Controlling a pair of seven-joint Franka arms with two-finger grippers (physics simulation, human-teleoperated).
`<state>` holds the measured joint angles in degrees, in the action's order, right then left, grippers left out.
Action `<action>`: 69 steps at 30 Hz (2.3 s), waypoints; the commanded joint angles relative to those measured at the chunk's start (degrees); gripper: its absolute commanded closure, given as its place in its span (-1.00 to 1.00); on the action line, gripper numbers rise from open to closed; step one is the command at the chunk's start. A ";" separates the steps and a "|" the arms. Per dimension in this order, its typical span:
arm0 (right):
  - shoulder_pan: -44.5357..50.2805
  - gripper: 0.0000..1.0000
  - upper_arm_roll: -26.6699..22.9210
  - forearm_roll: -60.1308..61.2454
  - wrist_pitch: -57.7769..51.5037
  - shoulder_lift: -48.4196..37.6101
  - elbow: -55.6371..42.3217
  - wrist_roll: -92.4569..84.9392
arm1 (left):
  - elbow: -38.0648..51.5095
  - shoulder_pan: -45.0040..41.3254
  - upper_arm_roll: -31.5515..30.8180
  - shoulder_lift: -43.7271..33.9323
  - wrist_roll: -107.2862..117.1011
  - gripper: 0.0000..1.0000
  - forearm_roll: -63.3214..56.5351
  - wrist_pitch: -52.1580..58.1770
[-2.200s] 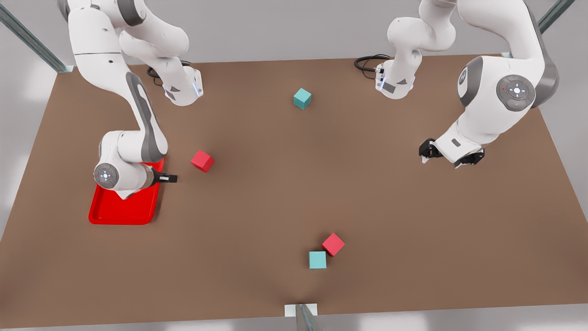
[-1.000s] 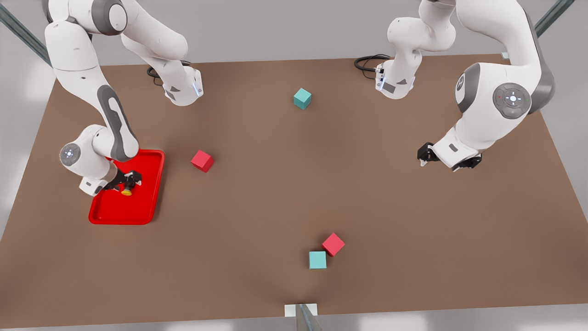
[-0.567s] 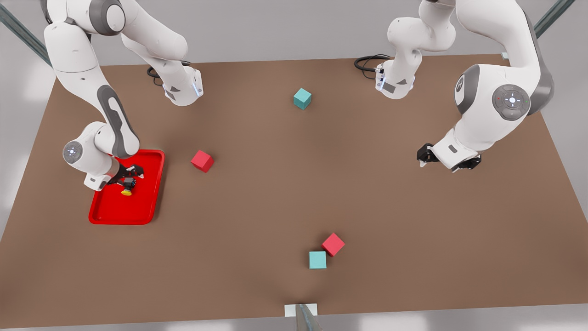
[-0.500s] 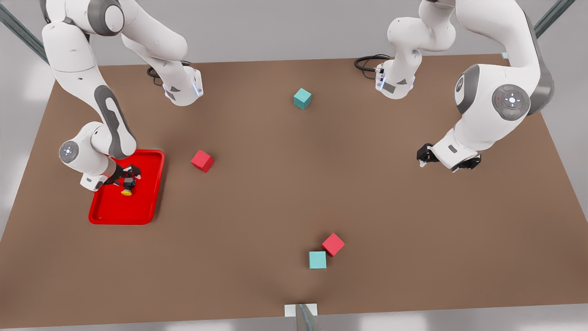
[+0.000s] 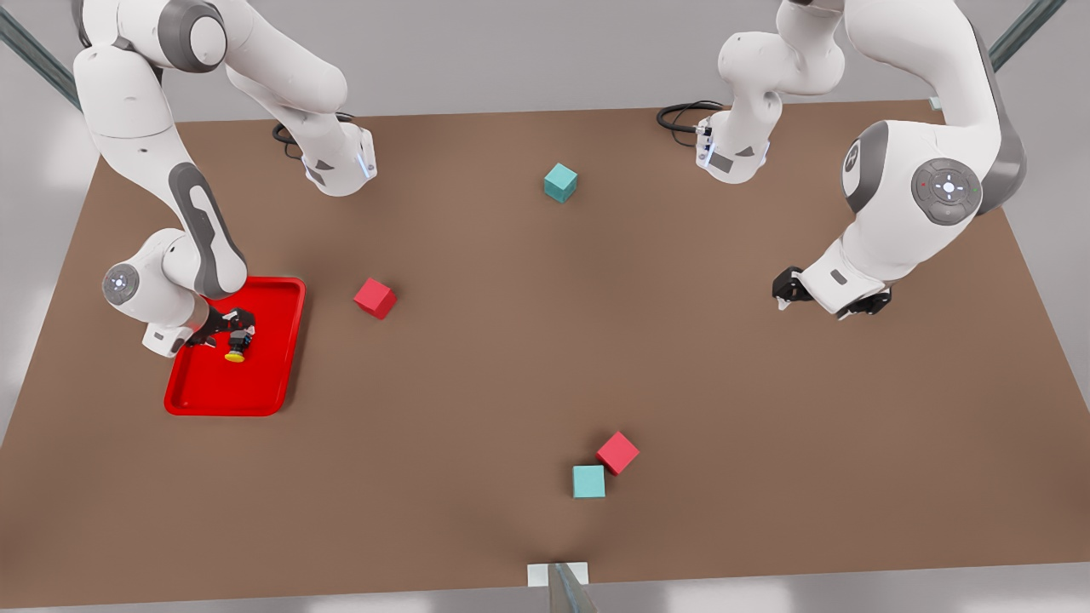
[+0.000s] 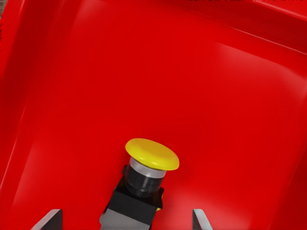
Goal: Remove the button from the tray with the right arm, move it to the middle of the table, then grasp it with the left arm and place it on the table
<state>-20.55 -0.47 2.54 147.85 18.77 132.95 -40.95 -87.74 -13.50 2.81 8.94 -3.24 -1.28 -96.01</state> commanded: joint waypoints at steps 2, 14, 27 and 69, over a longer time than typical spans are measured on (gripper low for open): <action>0.60 -1.00 -0.06 0.36 -0.02 0.74 -1.55 -1.67 | 0.03 -0.03 0.00 -0.06 0.07 -1.00 -0.04 0.03; 0.95 -1.00 0.03 0.63 -0.02 1.62 -2.70 -0.88 | -0.06 -0.03 0.00 0.47 0.07 -1.00 0.05 -0.67; 1.13 -0.35 0.03 0.71 -0.02 1.88 -3.05 0.17 | -0.06 0.05 0.00 0.99 0.07 -1.00 0.05 -0.67; 2.27 -0.08 0.20 0.71 -1.07 3.91 -3.14 0.35 | -0.15 -0.03 0.00 1.43 0.16 -1.00 0.05 -0.59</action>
<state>-18.29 -0.27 3.19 146.87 22.62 129.86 -40.62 -87.87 -13.54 2.81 10.42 -3.14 -1.19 -96.64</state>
